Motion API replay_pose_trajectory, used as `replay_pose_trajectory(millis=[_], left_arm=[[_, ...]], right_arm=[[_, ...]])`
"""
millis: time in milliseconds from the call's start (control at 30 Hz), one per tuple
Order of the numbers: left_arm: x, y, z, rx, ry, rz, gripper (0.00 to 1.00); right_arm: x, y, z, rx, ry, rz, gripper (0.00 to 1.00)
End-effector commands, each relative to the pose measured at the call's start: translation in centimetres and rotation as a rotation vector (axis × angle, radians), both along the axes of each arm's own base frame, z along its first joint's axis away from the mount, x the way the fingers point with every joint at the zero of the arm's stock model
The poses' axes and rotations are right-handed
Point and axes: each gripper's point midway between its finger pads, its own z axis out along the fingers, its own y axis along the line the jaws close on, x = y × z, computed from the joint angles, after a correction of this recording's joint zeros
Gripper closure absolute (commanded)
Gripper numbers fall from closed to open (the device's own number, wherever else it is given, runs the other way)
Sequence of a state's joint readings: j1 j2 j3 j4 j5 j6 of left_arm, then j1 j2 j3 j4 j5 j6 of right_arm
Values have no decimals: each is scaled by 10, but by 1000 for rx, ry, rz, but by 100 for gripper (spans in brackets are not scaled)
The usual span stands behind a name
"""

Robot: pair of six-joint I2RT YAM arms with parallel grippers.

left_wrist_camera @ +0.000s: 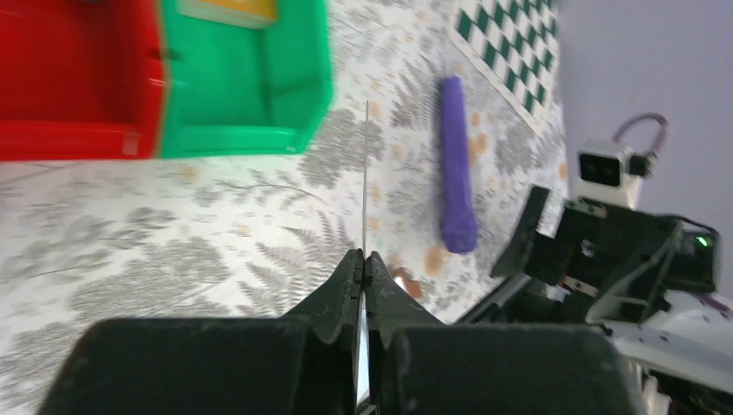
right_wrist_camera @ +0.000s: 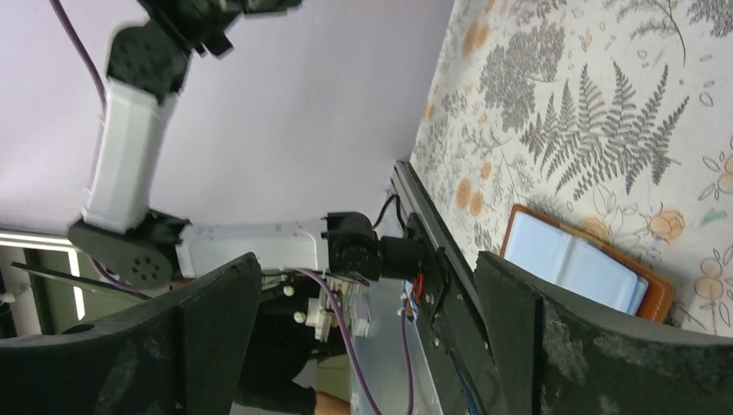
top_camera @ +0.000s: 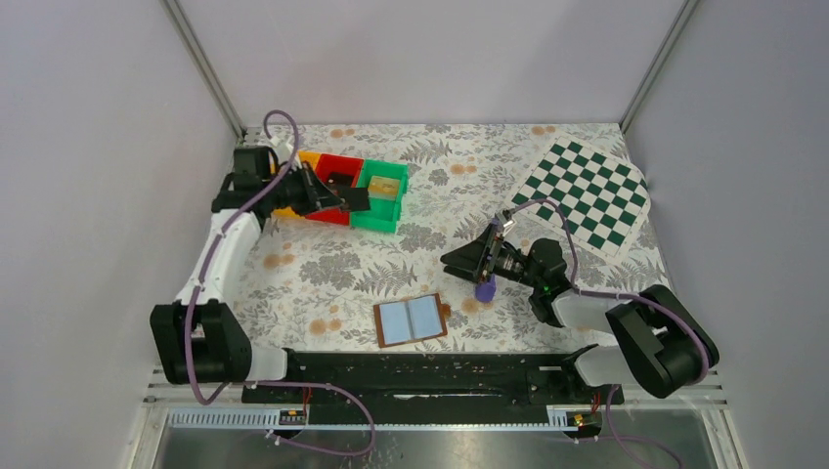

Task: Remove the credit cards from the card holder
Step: Place the credit card in the storage box.

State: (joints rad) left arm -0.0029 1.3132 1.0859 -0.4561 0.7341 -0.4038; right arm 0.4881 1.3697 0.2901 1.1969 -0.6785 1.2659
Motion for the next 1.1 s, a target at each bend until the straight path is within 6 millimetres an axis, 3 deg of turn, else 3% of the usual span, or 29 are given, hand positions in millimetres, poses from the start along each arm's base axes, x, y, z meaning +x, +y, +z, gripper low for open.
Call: replay_pose_trajectory(millis=[0, 233, 433, 600, 733, 900, 1067], left_arm=[[15, 45, -7, 140, 46, -4, 100], [59, 74, -35, 277, 194, -32, 100], [105, 95, -34, 315, 194, 17, 100], [128, 94, -43, 289, 206, 2, 100], [143, 97, -58, 287, 243, -19, 100], [163, 101, -58, 313, 196, -33, 100], [176, 93, -65, 283, 158, -63, 100]], right_arm=[[-14, -1, 3, -49, -43, 61, 1], [-29, -11, 2, -159, -53, 70, 1], [-35, -23, 6, -289, -89, 55, 1], [-33, -18, 24, -271, -97, 85, 1], [-26, -14, 24, -275, -78, 87, 1], [-18, -5, 25, -263, -38, 112, 0], [-8, 3, 30, -251, -22, 133, 1]])
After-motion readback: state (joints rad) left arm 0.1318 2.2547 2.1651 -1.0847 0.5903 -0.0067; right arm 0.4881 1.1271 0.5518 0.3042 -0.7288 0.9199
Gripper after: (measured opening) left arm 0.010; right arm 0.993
